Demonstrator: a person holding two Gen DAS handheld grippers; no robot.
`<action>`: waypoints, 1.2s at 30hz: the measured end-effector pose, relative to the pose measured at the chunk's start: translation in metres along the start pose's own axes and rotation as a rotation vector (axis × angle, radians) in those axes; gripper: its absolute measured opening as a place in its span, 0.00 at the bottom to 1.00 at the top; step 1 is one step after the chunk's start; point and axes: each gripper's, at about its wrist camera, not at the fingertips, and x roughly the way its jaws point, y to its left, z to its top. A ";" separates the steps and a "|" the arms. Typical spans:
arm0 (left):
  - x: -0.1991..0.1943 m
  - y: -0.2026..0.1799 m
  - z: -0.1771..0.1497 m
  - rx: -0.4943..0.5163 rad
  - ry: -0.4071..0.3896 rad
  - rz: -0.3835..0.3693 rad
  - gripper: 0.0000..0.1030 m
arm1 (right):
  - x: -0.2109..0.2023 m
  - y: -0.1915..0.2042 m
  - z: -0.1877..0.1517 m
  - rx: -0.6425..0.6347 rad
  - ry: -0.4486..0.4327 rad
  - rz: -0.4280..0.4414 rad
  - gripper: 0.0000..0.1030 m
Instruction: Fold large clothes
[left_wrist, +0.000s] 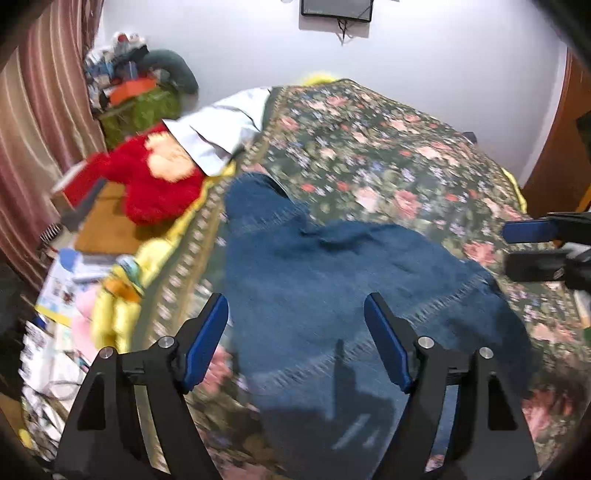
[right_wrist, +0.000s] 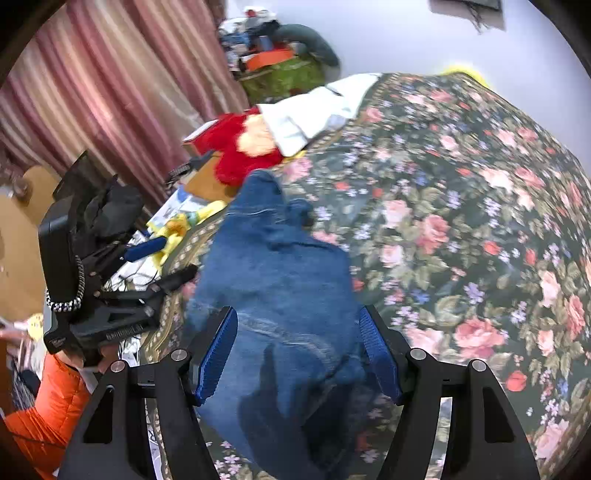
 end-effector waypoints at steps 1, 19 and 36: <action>0.004 -0.003 -0.004 -0.007 0.014 -0.013 0.74 | 0.003 0.005 -0.002 -0.015 0.002 -0.007 0.64; 0.023 0.001 -0.070 0.005 0.135 0.041 0.82 | 0.026 -0.040 -0.067 0.034 0.067 -0.113 0.76; -0.101 -0.015 -0.046 -0.067 -0.101 0.071 0.82 | -0.095 0.009 -0.088 0.022 -0.180 -0.201 0.76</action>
